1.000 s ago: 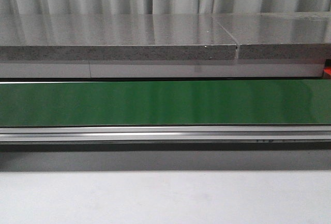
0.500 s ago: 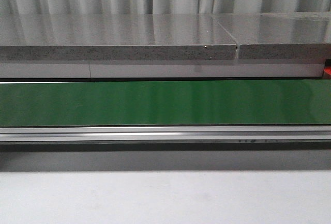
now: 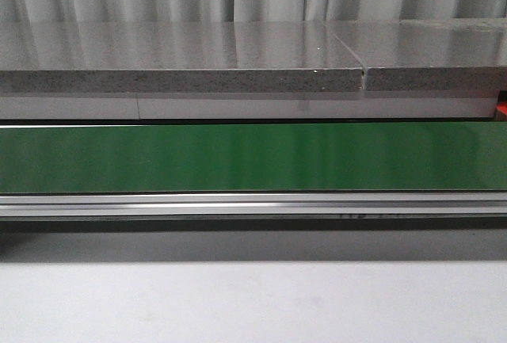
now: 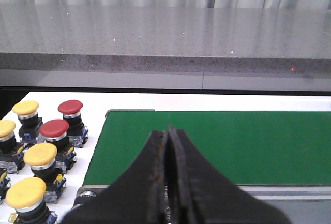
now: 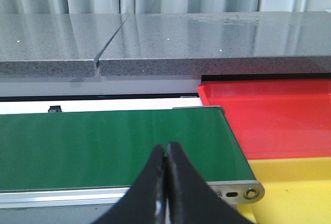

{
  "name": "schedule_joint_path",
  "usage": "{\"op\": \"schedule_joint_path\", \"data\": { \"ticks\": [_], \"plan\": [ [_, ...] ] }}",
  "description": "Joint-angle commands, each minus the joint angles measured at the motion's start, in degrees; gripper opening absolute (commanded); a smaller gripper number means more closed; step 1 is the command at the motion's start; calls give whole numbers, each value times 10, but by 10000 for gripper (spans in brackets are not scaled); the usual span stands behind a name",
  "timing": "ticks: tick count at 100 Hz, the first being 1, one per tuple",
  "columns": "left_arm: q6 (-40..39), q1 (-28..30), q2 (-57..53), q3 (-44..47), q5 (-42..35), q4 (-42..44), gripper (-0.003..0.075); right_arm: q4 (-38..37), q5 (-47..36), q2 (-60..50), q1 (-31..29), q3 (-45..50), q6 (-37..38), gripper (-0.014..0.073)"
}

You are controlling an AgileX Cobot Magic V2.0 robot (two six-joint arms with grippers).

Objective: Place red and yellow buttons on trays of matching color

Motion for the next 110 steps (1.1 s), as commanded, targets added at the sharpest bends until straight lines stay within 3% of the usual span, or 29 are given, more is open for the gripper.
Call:
{"op": "schedule_joint_path", "data": {
  "ticks": [1,49,58,75,80,95,110],
  "plan": [
    [-2,2,42,-51,-2,-11,-21,1,-45,-6,-1,-9,-3,-66],
    [-2,2,231,-155,56,-19,-14,1,-45,-6,-1,-9,-3,-66],
    [-2,2,266,-172,57,-19,69,1,-45,-6,-1,-9,-3,-66],
    [-2,2,315,-203,55,-19,406,1,-45,-6,-1,-9,-3,-66],
    [-2,2,330,-214,62,-19,472,1,-45,-6,-1,-9,-3,-66],
    [-16,13,391,-268,113,-19,494,1,-45,-6,-1,-9,-3,-66],
    [-22,58,464,-349,214,-23,494,1,-45,-6,-1,-9,-3,-66]
  ]
}}
